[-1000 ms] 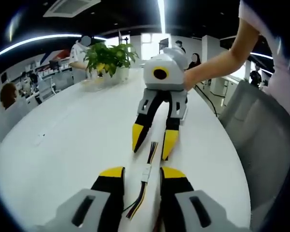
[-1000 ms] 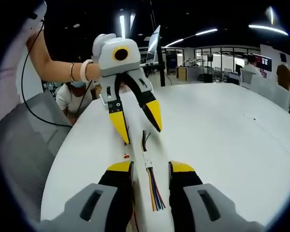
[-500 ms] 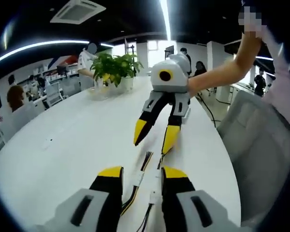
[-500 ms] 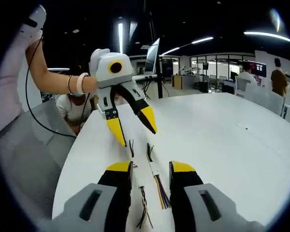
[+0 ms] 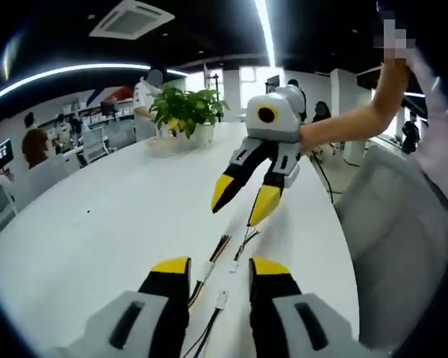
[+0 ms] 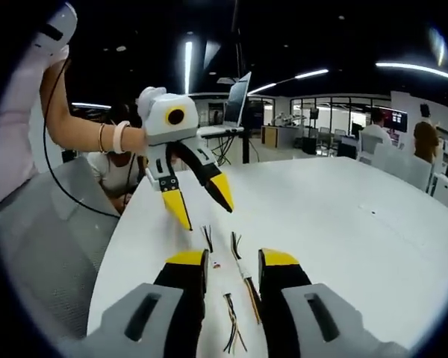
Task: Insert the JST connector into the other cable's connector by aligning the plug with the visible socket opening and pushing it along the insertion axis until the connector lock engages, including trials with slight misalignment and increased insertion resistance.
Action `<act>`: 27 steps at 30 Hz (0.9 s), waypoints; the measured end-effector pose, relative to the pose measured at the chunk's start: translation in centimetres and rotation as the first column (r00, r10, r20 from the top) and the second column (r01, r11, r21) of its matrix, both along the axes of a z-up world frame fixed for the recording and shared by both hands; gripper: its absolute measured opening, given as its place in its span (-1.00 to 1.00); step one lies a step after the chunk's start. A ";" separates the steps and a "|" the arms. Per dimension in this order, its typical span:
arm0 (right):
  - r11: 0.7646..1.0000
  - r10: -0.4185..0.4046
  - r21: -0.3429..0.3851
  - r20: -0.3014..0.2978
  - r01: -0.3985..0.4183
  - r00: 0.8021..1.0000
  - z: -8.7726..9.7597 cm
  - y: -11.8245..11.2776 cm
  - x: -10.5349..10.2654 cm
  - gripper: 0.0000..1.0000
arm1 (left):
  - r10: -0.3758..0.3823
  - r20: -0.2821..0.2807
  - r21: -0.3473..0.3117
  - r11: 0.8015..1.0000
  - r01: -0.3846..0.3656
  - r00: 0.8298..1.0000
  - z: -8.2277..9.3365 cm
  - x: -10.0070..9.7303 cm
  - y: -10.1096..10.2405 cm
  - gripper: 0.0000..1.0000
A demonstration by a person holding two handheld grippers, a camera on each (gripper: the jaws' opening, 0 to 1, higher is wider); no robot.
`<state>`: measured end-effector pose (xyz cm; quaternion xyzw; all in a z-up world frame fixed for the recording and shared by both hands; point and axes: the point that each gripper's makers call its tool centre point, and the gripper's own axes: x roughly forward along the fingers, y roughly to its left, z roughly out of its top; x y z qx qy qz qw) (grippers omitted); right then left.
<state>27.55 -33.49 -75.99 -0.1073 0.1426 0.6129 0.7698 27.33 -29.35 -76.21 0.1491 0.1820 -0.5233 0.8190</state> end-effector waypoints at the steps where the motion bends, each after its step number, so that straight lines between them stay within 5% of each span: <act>1: 1.000 -0.004 0.005 0.002 0.004 1.000 0.2 -0.1 -0.1 -0.51 | 0.004 -0.001 0.000 1.000 -0.004 1.000 0.0 -0.2 0.0 -0.52; 27: 1.000 -0.012 -0.026 -0.042 0.011 0.999 -1.5 -1.6 -2.8 -0.51 | 0.058 -0.029 0.028 0.998 -0.057 0.998 -2.2 -2.9 1.0 -0.52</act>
